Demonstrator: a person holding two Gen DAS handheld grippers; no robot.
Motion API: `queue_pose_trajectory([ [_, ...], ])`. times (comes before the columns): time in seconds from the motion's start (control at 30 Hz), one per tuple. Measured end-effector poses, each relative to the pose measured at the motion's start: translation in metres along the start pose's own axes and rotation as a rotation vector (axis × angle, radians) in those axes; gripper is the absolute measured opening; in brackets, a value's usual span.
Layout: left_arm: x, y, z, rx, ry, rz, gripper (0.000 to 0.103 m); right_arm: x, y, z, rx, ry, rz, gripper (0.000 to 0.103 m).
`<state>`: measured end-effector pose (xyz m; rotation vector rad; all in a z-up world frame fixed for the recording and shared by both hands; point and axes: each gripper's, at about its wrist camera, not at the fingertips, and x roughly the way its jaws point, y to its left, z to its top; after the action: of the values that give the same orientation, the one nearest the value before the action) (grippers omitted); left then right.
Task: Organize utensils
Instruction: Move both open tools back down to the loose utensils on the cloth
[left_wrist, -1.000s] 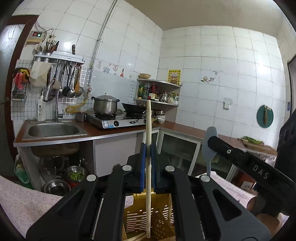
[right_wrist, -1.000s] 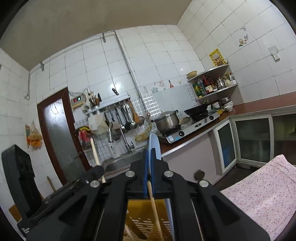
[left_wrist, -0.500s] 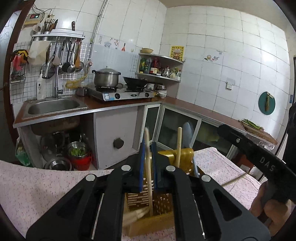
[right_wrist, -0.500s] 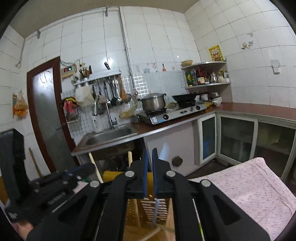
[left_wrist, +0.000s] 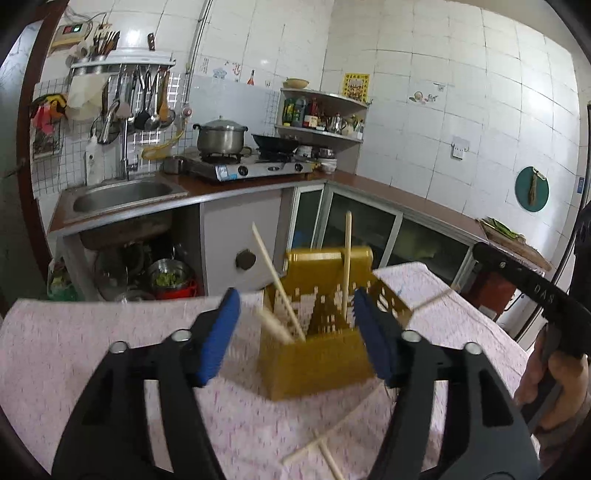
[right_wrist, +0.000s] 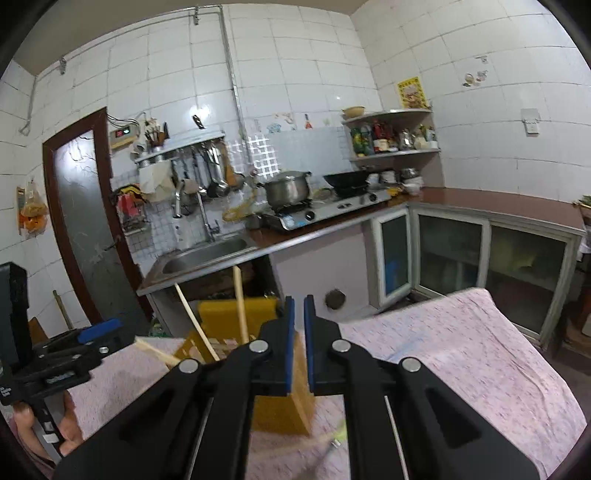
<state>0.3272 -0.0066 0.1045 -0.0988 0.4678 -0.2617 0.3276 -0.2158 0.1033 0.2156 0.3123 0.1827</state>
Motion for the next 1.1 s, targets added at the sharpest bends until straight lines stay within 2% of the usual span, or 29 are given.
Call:
queue_pose_trajectory([
  [0.07, -0.004, -0.001, -0.011, -0.005, 0.018, -0.004, 0.073, -0.006, -0.01, -0.009, 0.014, 0.02, -0.022, 0.01],
  [0.13, -0.007, -0.002, -0.023, -0.008, 0.046, -0.002, 0.081, -0.009, -0.024, -0.021, 0.046, 0.051, -0.051, 0.05],
  [0.17, -0.008, -0.002, -0.028, -0.008, 0.055, -0.001, 0.083, -0.01, -0.03, -0.026, 0.056, 0.056, -0.063, 0.052],
  [0.3, -0.002, -0.005, -0.049, -0.014, 0.135, 0.001, 0.088, -0.007, -0.048, -0.049, 0.079, 0.139, -0.121, 0.052],
  [0.5, 0.009, -0.007, -0.078, -0.047, 0.25, -0.013, 0.088, -0.004, -0.049, -0.09, 0.06, 0.253, -0.16, 0.052],
  [0.6, 0.014, -0.01, -0.092, -0.043, 0.294, -0.009, 0.088, -0.005, -0.047, -0.105, 0.051, 0.294, -0.173, 0.052],
  [0.8, 0.026, -0.014, -0.115, -0.058, 0.377, -0.016, 0.087, -0.012, -0.045, -0.124, 0.053, 0.321, -0.191, 0.052],
  [0.87, 0.03, -0.016, -0.122, -0.057, 0.403, -0.022, 0.082, -0.011, -0.046, -0.13, 0.057, 0.34, -0.193, 0.052],
  [0.93, 0.037, -0.02, -0.13, -0.042, 0.44, -0.024, 0.07, -0.009, -0.047, -0.135, 0.065, 0.367, -0.192, 0.052],
  [1.1, 0.057, -0.028, -0.136, -0.044, 0.492, -0.037, 0.054, -0.007, -0.047, -0.144, 0.068, 0.404, -0.2, 0.052],
])
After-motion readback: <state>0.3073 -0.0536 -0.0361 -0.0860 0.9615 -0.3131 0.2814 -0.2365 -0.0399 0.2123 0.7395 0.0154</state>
